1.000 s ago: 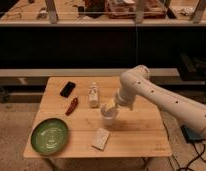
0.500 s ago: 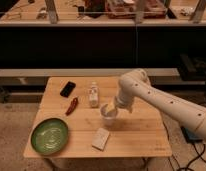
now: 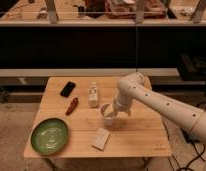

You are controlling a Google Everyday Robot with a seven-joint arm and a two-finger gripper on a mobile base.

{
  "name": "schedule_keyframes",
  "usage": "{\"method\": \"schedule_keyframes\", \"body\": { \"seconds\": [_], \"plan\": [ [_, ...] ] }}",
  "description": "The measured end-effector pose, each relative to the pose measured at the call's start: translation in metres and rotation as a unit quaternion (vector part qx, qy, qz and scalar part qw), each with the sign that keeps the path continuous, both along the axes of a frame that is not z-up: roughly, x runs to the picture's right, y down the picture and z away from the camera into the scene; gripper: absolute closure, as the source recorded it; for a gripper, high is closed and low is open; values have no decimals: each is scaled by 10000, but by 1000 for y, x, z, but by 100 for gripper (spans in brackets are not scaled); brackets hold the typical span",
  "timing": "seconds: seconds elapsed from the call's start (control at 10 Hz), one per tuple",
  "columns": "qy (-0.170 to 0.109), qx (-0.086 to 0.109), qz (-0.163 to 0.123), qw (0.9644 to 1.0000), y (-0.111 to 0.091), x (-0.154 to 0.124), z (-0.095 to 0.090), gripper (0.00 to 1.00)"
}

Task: Pick up the ceramic cup

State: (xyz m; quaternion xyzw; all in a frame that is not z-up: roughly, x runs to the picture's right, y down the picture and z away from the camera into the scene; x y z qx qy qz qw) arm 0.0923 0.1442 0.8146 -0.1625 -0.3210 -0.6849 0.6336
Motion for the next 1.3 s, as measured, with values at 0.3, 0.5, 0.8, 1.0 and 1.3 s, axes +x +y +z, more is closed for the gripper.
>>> {"method": "schedule_keyframes", "body": {
  "seconds": [0.3,0.5,0.8,1.0,1.3],
  "plan": [
    [79,126,-5,9999,-18,0,-16,55],
    [111,182,7,9998,-36,-1,-35,77],
    [66,165,-18,9998,-53,-6,-53,98],
    [-84,304,-24,9995,-77,-9,-81,98],
    [-257,458,-47,9986,-113,-14,-121,98]
  ]
}}
